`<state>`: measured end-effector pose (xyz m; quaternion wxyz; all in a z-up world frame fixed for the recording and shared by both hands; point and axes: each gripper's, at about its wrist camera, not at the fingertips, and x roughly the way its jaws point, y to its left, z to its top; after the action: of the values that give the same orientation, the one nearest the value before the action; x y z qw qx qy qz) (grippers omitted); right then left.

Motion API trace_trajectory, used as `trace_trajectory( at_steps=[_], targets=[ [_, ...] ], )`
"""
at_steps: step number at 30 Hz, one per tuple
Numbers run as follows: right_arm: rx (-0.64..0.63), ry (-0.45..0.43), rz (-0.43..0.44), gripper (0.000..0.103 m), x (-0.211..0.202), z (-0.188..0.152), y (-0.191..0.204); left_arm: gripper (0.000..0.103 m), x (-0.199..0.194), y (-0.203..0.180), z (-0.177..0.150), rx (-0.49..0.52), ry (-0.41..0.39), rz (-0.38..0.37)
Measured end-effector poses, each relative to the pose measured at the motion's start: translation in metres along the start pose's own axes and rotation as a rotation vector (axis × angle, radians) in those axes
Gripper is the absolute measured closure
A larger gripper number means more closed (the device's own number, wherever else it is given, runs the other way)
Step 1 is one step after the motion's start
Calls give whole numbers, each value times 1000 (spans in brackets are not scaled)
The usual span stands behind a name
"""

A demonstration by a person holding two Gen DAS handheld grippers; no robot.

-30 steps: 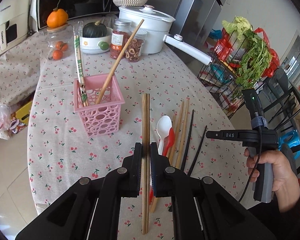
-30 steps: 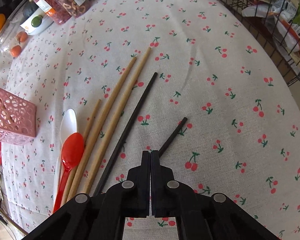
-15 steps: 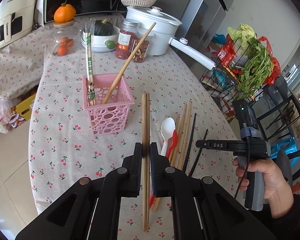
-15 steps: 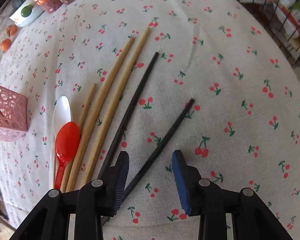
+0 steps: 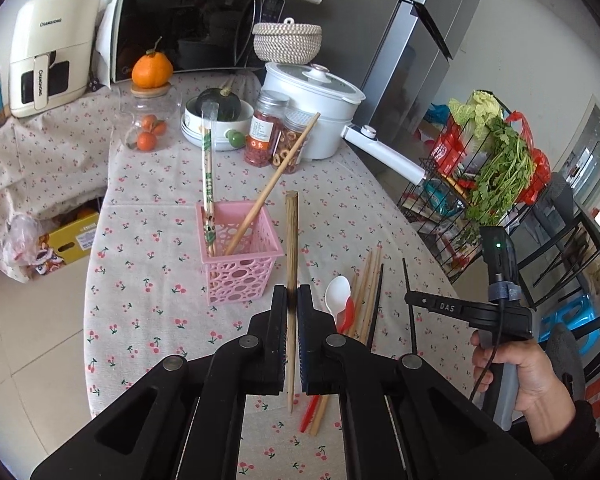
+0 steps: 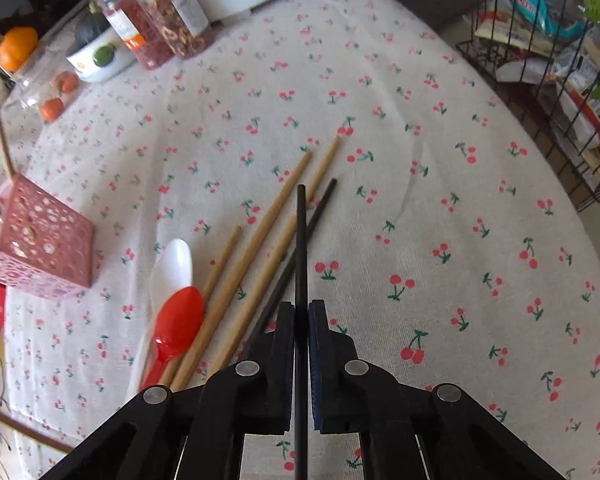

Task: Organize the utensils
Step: 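Carry both held chopsticks into the pink basket and open both tools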

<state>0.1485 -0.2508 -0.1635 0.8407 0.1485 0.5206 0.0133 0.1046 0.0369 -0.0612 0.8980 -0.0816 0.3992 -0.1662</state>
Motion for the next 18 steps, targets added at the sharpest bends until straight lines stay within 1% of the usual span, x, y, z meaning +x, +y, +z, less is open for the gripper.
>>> trace_trajectory(
  at_steps=[2,6,13,15,18],
  targets=[
    [-15,-60,44,98,-19,-1,2,99,-16,0,5,13,-63,22],
    [-66,-182,102,98,-55,-5,9,99,-45,5,16,2,-165,22],
    [-165,-391,190,99,-117,-11,27,99,-72,9,29,-13,-289,27],
    [-184,-445,206,99,-130,-10,32,99,-78,8,33,-12,-320,33],
    [-208,-514,214,99,-147,-4,41,99,-84,8,41,-24,-355,23]
  ],
)
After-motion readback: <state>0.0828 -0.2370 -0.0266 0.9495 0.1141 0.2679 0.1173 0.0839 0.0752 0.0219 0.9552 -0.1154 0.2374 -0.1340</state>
